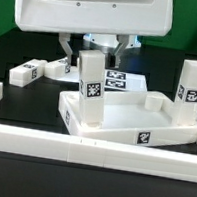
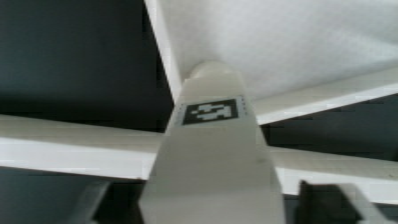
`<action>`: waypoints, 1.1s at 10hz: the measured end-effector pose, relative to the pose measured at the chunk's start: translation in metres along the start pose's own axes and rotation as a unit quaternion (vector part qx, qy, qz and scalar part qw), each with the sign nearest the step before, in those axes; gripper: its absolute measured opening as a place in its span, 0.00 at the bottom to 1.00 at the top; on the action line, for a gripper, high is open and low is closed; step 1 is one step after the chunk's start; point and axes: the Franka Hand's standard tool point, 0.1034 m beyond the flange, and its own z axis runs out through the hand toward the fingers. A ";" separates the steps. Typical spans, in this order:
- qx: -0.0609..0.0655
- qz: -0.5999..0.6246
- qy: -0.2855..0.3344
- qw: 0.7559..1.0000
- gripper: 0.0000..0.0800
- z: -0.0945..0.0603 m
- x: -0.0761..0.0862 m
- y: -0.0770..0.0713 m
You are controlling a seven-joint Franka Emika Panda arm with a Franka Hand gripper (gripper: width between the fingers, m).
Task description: Assemble desk
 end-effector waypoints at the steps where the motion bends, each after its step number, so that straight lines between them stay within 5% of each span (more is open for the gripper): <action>1: 0.000 0.000 0.000 1.000 0.36 0.000 0.000 0.000; 7: 0.002 0.101 0.000 0.995 0.36 0.001 0.000 -0.002; 11: 0.003 0.296 0.000 0.955 0.36 0.002 0.002 -0.010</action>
Offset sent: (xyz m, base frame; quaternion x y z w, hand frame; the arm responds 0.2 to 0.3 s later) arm 0.0000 0.0000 0.0000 0.0000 0.0000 0.0650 0.9979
